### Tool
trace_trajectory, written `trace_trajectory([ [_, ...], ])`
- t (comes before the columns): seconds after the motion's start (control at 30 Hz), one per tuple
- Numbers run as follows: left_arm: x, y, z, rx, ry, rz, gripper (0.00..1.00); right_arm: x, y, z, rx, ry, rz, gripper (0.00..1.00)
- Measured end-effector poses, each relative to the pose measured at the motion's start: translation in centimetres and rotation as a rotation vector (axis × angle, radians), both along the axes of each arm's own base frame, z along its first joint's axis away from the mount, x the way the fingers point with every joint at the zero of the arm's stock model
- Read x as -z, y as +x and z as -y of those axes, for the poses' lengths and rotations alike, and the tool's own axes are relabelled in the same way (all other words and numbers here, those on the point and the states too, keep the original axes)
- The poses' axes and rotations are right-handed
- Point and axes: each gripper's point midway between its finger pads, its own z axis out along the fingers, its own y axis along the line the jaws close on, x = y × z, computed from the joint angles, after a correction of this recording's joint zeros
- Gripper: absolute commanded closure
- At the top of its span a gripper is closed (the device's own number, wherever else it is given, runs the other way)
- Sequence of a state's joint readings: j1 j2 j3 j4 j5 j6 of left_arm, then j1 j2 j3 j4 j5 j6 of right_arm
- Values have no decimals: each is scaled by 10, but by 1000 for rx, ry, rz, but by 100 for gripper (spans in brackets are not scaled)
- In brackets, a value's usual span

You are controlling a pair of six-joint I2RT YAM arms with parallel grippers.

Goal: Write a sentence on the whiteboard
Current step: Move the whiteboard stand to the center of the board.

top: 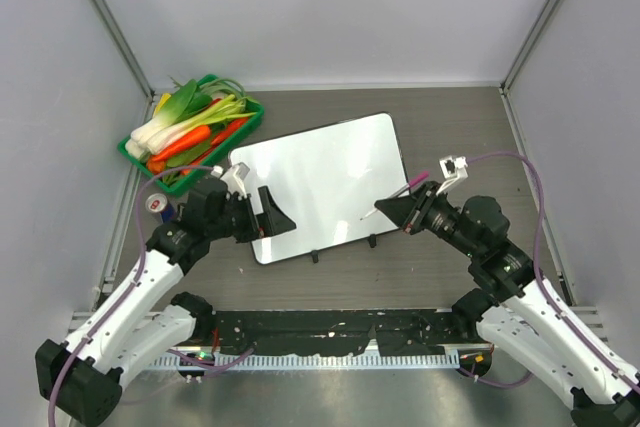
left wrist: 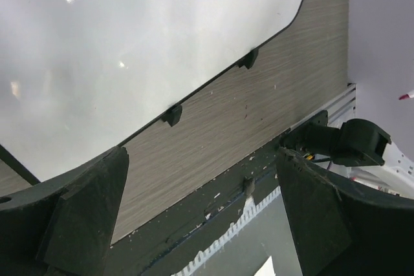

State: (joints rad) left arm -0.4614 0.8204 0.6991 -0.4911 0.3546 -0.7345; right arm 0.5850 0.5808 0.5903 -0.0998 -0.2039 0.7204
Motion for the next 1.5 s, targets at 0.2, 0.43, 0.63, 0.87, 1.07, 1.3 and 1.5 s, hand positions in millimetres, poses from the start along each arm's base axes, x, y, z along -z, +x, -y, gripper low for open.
trace_trajectory([
  [0.2,37,-13,-7,-61,12,-109,0,13,-17,13,1,-33,-18,98],
  [0.43,32,-30,-17,-110,-33,-50,0,38,-33,23,-4,-65,-34,99],
  [0.63,25,-29,-20,-138,-58,-13,0,38,-36,29,10,-72,-22,99],
  [0.87,36,-27,-22,-142,-25,-35,0,47,-29,28,24,-110,-38,99],
  [1.07,32,-24,-23,-140,-17,6,0,52,-17,24,38,-116,-40,99],
  [1.3,32,-16,-28,-151,24,50,0,55,0,14,40,-131,-30,99],
  [1.5,42,-12,-25,-110,92,18,3,63,10,8,37,-153,-40,99],
])
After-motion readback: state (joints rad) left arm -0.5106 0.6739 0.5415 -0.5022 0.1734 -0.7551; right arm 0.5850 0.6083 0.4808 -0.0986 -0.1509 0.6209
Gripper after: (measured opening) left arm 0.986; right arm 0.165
